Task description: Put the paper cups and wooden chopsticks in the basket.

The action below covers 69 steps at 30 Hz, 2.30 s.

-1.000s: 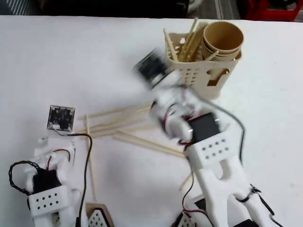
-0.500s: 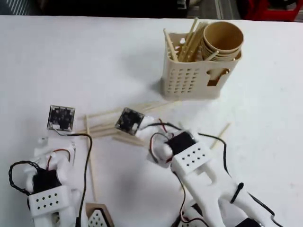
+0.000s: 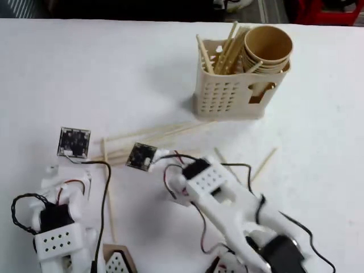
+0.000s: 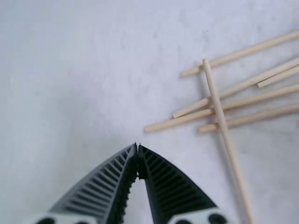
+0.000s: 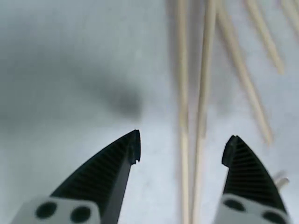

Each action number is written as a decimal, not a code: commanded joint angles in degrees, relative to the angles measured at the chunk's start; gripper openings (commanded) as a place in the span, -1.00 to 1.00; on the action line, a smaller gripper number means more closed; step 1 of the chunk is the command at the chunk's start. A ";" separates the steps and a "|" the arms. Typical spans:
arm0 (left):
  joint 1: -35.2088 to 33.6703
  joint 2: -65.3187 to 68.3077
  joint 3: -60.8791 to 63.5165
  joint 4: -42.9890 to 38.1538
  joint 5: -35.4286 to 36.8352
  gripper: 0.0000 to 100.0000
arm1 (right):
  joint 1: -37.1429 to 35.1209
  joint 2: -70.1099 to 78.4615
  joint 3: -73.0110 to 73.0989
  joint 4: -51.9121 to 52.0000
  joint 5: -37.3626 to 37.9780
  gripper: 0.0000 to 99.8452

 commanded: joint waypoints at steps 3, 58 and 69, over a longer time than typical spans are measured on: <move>-0.13 -0.75 -0.44 -1.23 -0.70 -0.95 | 3.56 8.04 -8.79 -0.66 0.18 -0.42; -0.13 -0.75 -0.44 -1.23 -0.70 -0.95 | 3.56 -24.31 -13.19 13.93 -0.35 -0.96; -0.13 -0.75 -0.44 -1.23 -0.70 -0.95 | 9.63 -33.27 -26.64 4.97 -9.58 -0.96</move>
